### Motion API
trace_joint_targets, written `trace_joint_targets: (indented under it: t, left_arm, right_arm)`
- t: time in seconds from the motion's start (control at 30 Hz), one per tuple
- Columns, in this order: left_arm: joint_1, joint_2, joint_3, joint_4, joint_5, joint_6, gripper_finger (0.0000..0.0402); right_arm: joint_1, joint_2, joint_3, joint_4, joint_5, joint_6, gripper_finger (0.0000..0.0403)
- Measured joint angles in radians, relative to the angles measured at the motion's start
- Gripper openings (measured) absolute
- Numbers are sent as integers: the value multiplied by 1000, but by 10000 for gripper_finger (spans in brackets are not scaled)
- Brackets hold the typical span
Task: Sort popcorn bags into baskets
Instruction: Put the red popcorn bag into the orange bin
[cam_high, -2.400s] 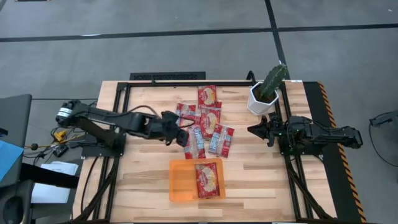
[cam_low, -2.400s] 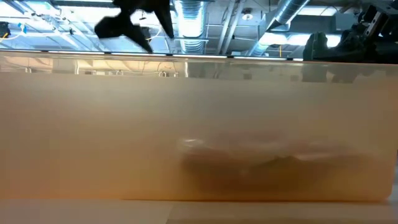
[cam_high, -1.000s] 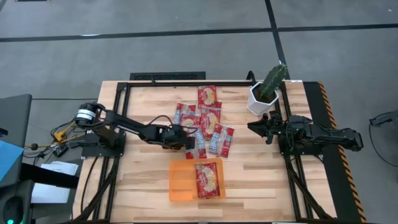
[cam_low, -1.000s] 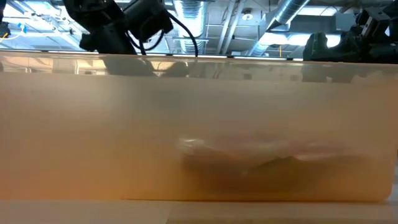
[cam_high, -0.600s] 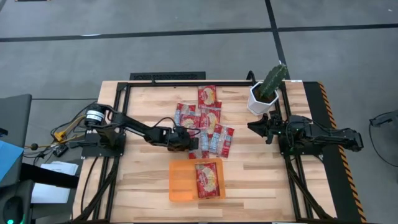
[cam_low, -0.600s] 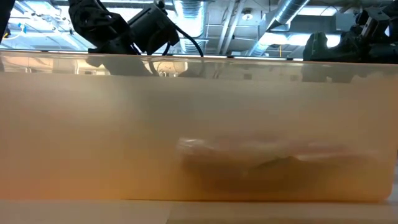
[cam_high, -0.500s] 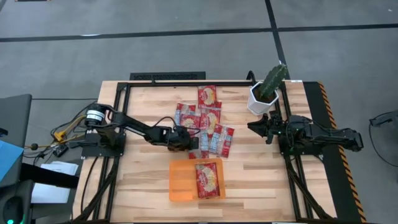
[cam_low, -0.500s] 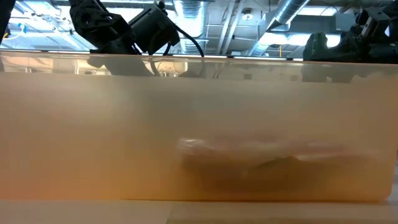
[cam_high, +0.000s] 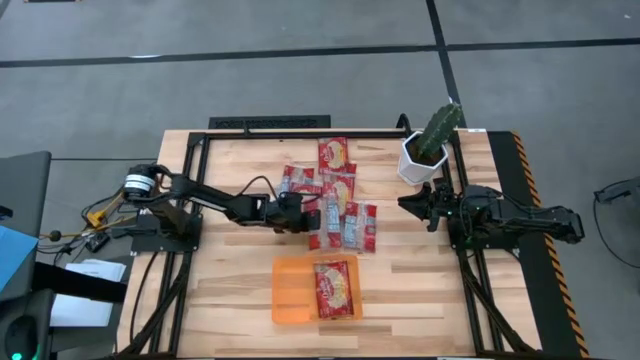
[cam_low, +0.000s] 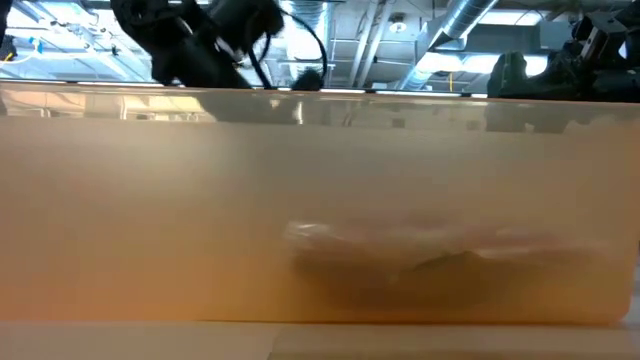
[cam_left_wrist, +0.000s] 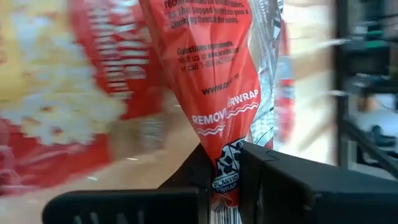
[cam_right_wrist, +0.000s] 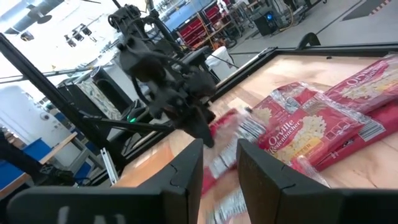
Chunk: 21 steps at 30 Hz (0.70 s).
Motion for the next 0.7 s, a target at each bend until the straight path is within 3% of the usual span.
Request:
trace_joint_targets:
  t: [0.17,0.3,0.47,0.7]
  left_arm:
    - [-15,-130,2,-73,-23,14,15]
    - [-94,-226,2,-108,-61,-31,15]
    - [-266,-285,2,-132,-228,-179,15]
    - [-521,-250,67,-229,-442,-403,15]
  right_arm:
    - [0,0,0,0,0,0,120]
    - [0,3,0,0,0,0,120]
    - [0,7,0,0,0,0,120]
    - [0,7,0,-1,0,0,120]
